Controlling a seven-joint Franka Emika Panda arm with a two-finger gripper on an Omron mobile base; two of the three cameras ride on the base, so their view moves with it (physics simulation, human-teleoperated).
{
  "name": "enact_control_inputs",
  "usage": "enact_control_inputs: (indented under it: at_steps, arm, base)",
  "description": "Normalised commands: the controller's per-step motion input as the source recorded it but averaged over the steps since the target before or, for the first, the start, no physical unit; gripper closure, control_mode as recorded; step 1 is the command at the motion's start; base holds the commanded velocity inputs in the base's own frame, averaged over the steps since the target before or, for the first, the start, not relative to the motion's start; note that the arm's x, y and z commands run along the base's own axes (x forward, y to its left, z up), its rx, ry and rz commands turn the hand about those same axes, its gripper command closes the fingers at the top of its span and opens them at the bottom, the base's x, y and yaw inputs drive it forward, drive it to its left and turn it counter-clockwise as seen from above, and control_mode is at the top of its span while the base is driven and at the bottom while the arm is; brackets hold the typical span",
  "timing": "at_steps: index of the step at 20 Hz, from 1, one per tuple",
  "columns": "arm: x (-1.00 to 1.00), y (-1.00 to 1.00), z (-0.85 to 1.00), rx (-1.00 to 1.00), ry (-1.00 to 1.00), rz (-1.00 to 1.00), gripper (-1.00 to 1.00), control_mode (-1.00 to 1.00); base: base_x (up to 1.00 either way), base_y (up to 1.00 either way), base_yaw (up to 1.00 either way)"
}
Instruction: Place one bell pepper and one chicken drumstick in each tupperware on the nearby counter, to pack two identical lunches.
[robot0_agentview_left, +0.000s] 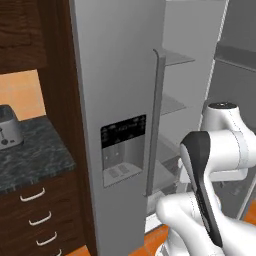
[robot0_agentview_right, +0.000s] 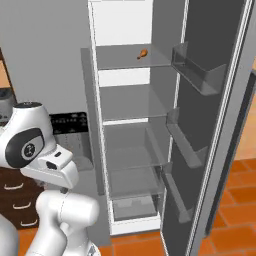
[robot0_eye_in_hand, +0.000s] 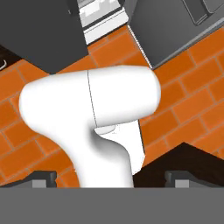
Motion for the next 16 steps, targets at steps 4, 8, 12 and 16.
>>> enact_control_inputs:
  at_steps: [4,8,12,16]
  arm:
    - [0.0,0.0,0.0,0.0,0.0,0.0,-1.0,1.0]
    - [0.0,0.0,0.0,0.0,0.0,0.0,-1.0,1.0]
    - [0.0,0.0,0.0,0.0,0.0,0.0,-1.0,1.0]
    - [0.0,0.0,0.0,0.0,0.0,0.0,-1.0,1.0]
  base:
    - [0.35,-0.18,0.24]
    - [0.54,0.0,0.38]
    - [0.74,-0.14,0.29]
    - [-0.05,-0.72,0.03]
